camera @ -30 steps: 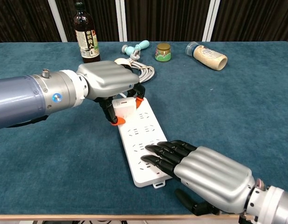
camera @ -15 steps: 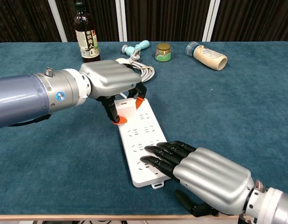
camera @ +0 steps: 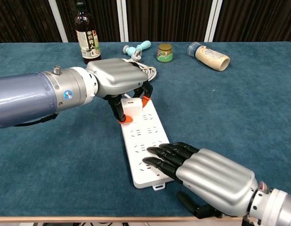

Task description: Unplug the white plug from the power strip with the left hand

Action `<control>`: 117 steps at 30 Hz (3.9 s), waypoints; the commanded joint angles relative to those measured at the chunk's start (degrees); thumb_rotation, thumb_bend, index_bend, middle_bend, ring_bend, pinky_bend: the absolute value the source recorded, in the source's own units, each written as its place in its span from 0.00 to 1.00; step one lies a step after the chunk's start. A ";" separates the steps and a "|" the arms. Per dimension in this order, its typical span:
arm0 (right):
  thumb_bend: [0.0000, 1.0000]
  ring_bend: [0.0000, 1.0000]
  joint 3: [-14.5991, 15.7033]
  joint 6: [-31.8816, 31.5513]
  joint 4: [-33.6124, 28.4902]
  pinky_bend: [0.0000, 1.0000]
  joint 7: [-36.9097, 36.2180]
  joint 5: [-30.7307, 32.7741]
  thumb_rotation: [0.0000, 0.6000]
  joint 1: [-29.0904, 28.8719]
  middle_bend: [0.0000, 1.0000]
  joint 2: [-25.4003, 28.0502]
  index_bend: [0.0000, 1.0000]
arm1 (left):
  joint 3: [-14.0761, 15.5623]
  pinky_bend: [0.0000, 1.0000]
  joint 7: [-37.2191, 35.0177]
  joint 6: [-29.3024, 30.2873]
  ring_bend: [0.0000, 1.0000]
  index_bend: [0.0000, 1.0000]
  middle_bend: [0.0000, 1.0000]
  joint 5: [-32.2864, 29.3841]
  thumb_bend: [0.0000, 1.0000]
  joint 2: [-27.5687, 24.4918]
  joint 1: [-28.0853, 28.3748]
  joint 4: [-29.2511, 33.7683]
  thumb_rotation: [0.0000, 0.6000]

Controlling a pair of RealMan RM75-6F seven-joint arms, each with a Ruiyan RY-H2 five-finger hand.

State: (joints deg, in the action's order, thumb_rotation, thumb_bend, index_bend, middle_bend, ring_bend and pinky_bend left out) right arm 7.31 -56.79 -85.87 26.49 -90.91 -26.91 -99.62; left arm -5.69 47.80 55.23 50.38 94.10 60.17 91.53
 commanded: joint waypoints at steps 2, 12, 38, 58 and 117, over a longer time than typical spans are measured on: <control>0.71 0.02 0.10 -0.12 0.03 0.07 -0.08 -0.15 1.00 0.07 0.01 0.03 0.03 | 0.05 0.07 0.37 0.03 0.29 0.71 0.79 -1.04 0.37 -0.11 0.03 -0.04 1.00; 0.71 0.02 -0.01 -0.33 -0.19 0.07 -0.47 -0.30 1.00 0.08 0.01 0.24 0.03 | 1.20 0.07 0.15 0.54 0.29 0.72 0.79 -0.38 0.37 -2.40 -0.65 1.93 1.00; 0.71 0.02 0.38 -0.65 -0.54 0.07 -0.92 -0.79 1.00 0.36 0.01 0.40 0.04 | -0.20 0.07 1.31 0.59 0.29 0.72 0.80 -2.15 0.37 -3.24 1.36 4.57 1.00; 0.71 0.02 -2.18 -3.60 -1.96 0.07 0.62 -1.29 1.00 0.51 0.01 1.11 0.04 | -3.47 0.07 -1.19 4.24 0.29 0.72 0.80 -1.15 0.37 -6.63 1.17 7.20 1.00; 0.34 0.00 -8.46 -30.04 -8.56 0.00 -14.38 2.24 1.00 15.43 0.00 26.47 0.00 | 13.21 0.00 -21.23 31.71 0.02 0.10 0.10 16.60 0.04 -19.09 -30.85 13.31 1.00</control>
State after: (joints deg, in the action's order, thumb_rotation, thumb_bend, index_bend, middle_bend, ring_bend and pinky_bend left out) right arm -1.31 -85.75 -94.75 12.69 -89.19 -12.48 -73.88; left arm 4.80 28.80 84.31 64.02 77.13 32.29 103.73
